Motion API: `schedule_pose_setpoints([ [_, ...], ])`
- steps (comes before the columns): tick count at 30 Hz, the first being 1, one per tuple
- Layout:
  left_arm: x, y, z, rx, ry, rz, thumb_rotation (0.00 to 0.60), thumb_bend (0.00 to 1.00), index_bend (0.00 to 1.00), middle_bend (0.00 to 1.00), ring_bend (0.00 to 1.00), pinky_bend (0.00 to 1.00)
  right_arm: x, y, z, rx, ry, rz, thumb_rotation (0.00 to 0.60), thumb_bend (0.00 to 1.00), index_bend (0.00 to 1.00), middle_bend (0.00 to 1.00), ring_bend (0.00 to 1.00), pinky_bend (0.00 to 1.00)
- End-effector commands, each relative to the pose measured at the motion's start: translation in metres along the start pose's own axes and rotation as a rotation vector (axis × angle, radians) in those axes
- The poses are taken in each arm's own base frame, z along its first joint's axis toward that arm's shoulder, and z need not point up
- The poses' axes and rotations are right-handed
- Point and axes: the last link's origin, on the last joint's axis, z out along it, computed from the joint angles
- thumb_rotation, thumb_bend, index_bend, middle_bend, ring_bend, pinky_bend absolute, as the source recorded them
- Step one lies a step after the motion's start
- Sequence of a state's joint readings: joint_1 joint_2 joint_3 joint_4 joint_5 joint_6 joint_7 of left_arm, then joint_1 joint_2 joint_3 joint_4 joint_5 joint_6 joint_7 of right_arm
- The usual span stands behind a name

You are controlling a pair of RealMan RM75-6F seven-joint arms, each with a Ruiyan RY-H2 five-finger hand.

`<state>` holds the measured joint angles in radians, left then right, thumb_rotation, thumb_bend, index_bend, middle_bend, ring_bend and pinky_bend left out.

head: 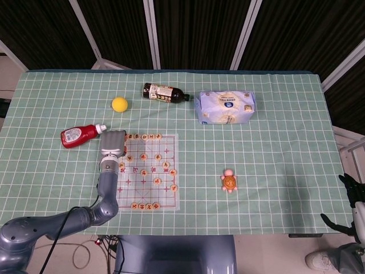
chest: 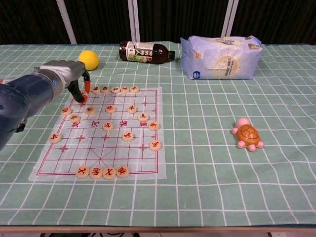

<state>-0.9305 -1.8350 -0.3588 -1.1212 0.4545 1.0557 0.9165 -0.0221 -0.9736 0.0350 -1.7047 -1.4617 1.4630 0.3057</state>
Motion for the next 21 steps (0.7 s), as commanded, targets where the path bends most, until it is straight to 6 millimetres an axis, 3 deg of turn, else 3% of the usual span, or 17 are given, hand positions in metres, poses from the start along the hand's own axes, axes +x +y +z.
schedule_pose_setpoints([
  [1,0.002,-0.001,-0.001,-0.001,0.006,-0.005,0.6,0.38,0.47,1.0,1.0,1.0,0.0,0.0,0.0,0.0,0.0,0.0,0.6,0.25,0.0,0.0,0.0,0.0],
  [9,0.011,0.0,-0.011,-0.029,0.022,-0.003,0.6,0.37,0.47,1.0,1.0,1.0,0.0,0.0,0.0,0.003,-0.002,-0.001,0.6,0.25,0.0,0.0,0.0,0.0],
  [21,0.013,-0.01,-0.057,-0.112,-0.001,0.033,0.6,0.37,0.47,1.0,1.0,1.0,0.001,-0.001,0.0,0.01,-0.002,0.005,0.6,0.25,0.0,0.0,0.0,0.0],
])
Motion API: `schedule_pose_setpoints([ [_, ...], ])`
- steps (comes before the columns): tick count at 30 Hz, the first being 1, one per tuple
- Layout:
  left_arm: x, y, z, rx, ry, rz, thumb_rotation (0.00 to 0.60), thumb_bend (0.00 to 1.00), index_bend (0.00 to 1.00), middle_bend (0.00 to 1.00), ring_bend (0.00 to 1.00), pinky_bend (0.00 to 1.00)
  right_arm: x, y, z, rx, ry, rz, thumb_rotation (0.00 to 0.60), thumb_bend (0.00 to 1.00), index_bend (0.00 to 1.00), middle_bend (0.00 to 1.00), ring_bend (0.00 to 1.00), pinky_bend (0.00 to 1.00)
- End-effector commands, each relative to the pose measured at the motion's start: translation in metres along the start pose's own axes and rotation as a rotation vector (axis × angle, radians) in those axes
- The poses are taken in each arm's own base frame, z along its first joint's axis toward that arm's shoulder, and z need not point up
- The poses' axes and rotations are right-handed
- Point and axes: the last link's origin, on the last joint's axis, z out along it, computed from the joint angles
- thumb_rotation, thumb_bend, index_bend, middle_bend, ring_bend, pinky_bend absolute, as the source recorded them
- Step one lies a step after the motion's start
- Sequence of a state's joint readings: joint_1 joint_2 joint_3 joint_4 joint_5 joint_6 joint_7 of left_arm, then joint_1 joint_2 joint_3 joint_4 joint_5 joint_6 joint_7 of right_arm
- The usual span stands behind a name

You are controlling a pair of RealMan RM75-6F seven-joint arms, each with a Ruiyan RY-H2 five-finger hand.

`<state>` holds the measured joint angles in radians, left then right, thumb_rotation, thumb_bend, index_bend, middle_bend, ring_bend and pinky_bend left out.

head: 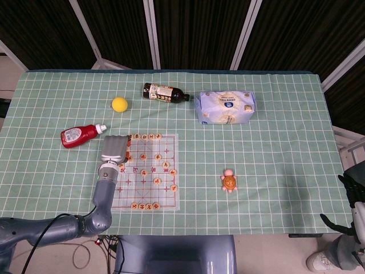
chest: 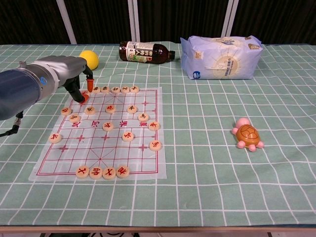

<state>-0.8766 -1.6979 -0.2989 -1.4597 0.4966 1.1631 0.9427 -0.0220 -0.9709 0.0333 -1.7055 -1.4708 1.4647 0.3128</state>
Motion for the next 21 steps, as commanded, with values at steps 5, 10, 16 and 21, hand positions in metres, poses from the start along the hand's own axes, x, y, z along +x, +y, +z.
schedule_pose_setpoints([
  [5,-0.002,-0.013,-0.032,-0.034,-0.018,0.039,0.6,0.38,0.47,1.0,1.0,1.0,0.001,-0.001,-0.001,0.007,0.001,0.004,0.6,0.25,0.0,0.0,0.0,0.0],
  [10,-0.007,-0.016,-0.045,-0.049,-0.034,0.042,0.6,0.38,0.47,1.0,1.0,1.0,0.001,-0.001,-0.002,0.011,0.002,0.006,0.6,0.25,0.0,0.0,0.0,0.0],
  [16,-0.013,-0.02,-0.051,-0.042,-0.046,0.047,0.6,0.38,0.47,1.0,1.0,1.0,0.002,-0.001,-0.002,0.012,0.005,0.01,0.6,0.25,0.0,0.0,0.0,0.0],
  [21,-0.014,-0.025,-0.051,-0.028,-0.037,0.046,0.6,0.38,0.47,1.0,1.0,1.0,0.002,-0.002,-0.003,0.018,0.005,0.012,0.6,0.25,0.0,0.0,0.0,0.0],
])
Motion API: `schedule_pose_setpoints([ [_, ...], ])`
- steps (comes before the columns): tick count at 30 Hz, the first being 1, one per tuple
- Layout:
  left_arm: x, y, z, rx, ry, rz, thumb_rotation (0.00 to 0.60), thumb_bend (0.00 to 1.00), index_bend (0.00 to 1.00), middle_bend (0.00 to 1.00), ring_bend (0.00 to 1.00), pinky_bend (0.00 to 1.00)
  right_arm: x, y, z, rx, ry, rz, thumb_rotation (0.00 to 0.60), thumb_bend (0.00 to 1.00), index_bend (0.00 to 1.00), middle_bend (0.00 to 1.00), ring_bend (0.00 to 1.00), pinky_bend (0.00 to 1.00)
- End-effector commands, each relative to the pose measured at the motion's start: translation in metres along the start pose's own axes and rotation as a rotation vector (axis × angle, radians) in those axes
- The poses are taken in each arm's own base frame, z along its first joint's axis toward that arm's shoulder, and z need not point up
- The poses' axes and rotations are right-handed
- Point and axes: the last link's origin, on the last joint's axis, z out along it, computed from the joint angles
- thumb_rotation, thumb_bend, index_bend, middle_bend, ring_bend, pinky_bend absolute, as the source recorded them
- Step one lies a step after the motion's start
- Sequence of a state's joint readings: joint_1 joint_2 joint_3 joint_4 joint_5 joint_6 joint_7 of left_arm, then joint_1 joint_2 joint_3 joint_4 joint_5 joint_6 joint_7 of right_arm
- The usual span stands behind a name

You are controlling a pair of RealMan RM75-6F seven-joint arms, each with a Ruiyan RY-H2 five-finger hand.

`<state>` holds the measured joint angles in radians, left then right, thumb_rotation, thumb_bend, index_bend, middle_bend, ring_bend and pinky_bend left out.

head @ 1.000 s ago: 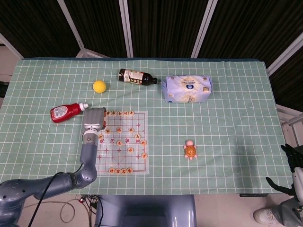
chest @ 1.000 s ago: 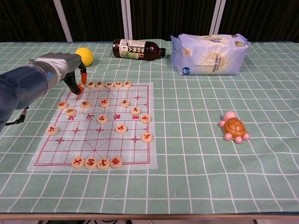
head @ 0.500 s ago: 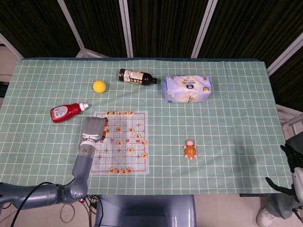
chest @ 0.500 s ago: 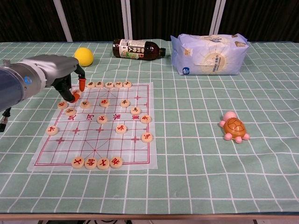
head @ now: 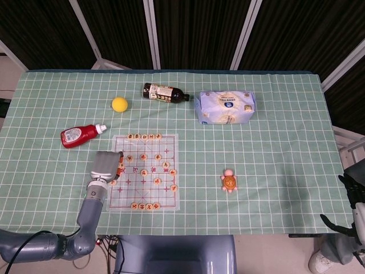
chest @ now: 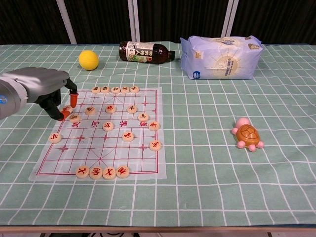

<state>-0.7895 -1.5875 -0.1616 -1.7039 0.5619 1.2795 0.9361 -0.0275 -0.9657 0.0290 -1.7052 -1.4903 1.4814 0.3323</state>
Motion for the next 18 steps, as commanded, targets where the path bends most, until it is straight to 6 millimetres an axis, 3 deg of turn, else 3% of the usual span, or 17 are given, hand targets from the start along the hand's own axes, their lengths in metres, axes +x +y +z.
schedule_pose_setpoints([
  [1,0.0,-0.002,0.001,0.004,0.005,0.0,0.6,0.38,0.47,1.0,1.0,1.0,0.0,0.0,0.0,0.002,0.0,0.0,0.6,0.25,0.0,0.0,0.0,0.0],
  [18,-0.01,0.005,0.014,0.014,-0.002,0.011,0.6,0.38,0.47,1.0,1.0,1.0,0.0,0.0,0.0,0.004,0.001,0.003,0.6,0.25,0.0,0.0,0.0,0.0],
])
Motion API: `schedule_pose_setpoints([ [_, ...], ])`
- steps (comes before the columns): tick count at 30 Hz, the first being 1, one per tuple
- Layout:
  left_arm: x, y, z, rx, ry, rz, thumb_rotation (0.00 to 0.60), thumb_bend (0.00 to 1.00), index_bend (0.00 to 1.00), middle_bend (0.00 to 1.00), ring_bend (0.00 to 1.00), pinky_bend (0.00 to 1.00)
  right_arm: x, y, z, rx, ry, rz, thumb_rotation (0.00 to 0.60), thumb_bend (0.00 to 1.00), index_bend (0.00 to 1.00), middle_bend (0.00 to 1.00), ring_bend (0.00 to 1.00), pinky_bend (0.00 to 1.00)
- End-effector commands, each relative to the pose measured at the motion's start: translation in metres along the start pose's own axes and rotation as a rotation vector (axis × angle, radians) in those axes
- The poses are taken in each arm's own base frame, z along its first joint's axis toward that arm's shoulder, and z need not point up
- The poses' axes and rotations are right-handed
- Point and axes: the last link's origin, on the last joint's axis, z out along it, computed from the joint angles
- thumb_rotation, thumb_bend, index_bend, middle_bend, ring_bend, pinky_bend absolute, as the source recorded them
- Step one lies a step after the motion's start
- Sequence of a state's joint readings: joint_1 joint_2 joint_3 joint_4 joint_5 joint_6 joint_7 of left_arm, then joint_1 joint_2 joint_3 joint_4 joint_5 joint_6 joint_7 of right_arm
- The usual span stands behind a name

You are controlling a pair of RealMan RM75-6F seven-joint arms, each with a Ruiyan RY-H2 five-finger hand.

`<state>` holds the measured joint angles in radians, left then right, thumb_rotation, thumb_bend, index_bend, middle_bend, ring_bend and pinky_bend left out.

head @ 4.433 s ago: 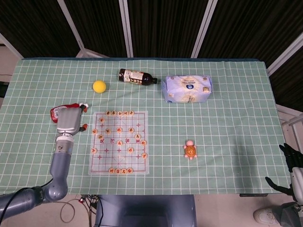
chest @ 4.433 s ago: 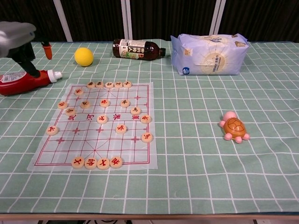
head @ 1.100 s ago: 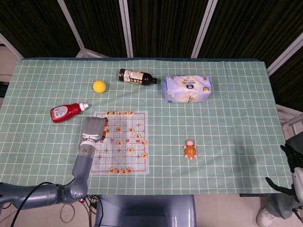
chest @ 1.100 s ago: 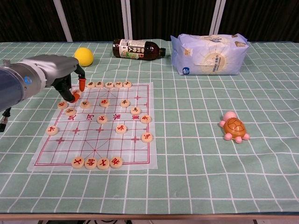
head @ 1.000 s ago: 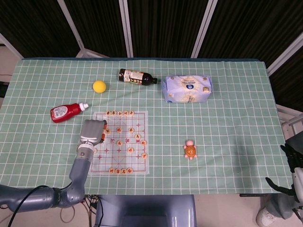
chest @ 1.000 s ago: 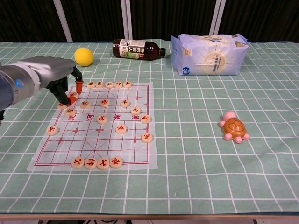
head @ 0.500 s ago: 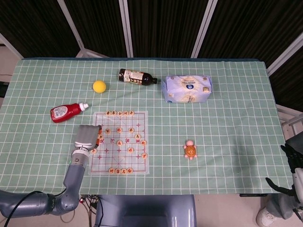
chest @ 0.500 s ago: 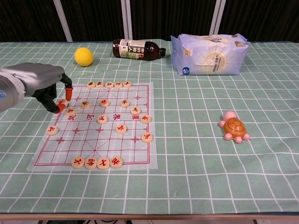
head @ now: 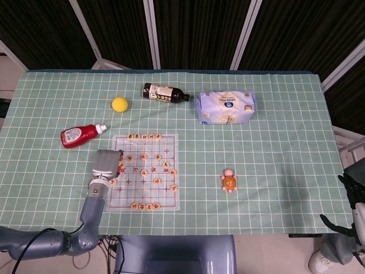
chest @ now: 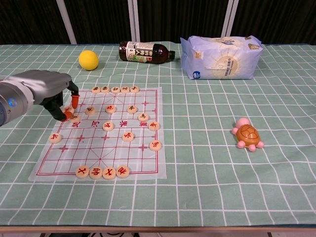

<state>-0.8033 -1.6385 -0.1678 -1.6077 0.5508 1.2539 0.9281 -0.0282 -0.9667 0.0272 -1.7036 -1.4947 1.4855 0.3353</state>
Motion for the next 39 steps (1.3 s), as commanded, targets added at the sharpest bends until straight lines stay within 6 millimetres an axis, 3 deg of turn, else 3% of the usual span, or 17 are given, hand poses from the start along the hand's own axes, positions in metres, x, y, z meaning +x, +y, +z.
schedule_pose_setpoints([
  [1,-0.0017,0.0025,0.0012,-0.004,-0.002,0.004,0.6,0.38,0.47,1.0,1.0,1.0,0.0001,-0.0001,0.0003,-0.001,0.0,0.002,0.6,0.25,0.0,0.0,0.0,0.0],
  [24,-0.0076,0.009,0.0047,-0.006,-0.012,0.005,0.6,0.37,0.46,1.0,1.0,1.0,0.001,-0.0005,-0.0003,-0.002,0.004,0.005,0.6,0.25,0.0,0.0,0.0,0.0],
  [34,-0.0062,0.0077,0.0045,-0.014,-0.006,0.014,0.6,0.21,0.38,1.0,1.0,1.0,0.0014,-0.0007,-0.0005,0.002,0.007,0.003,0.6,0.25,0.0,0.0,0.0,0.0],
  [39,0.002,0.0037,0.002,-0.015,0.021,-0.013,0.6,0.19,0.35,1.0,1.0,1.0,0.0015,-0.0007,-0.0007,0.003,0.009,0.003,0.6,0.25,0.0,0.0,0.0,0.0],
])
